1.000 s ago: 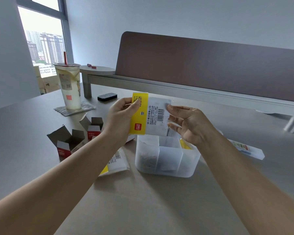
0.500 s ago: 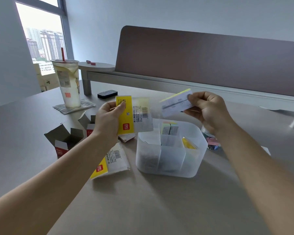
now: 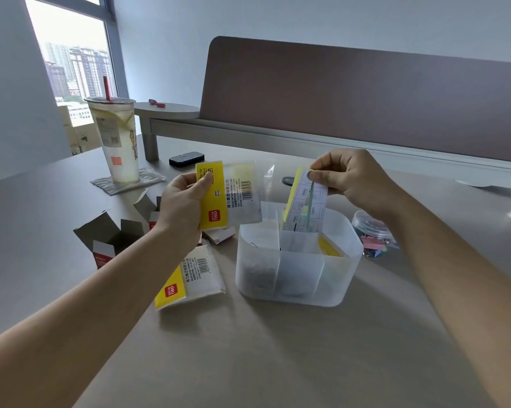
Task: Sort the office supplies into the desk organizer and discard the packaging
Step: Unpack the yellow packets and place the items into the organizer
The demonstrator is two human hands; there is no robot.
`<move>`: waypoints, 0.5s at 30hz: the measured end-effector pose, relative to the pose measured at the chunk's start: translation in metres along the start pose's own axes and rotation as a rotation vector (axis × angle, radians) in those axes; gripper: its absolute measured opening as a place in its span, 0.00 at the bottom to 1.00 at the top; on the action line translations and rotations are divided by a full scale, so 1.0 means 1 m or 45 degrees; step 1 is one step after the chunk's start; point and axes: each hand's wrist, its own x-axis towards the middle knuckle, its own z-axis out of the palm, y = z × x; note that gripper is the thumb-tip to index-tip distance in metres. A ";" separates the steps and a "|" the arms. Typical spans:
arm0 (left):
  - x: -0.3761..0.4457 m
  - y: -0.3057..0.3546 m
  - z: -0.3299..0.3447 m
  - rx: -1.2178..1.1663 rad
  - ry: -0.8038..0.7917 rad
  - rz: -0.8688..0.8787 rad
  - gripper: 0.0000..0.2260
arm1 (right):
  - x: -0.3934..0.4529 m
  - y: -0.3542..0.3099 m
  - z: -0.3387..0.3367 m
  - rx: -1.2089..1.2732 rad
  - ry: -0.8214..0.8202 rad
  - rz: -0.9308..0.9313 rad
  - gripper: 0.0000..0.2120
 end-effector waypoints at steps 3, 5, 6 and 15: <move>0.000 0.000 0.001 0.009 0.004 0.003 0.04 | 0.008 0.000 0.005 -0.048 -0.023 0.003 0.09; 0.001 0.000 0.001 0.019 0.001 0.002 0.04 | 0.013 0.002 0.009 -0.045 -0.030 0.011 0.09; 0.002 0.000 0.001 0.017 0.000 -0.002 0.04 | 0.015 0.003 0.012 -0.034 -0.027 0.013 0.09; 0.008 -0.001 -0.004 0.013 0.007 -0.021 0.03 | 0.012 0.011 0.006 0.068 -0.013 0.010 0.09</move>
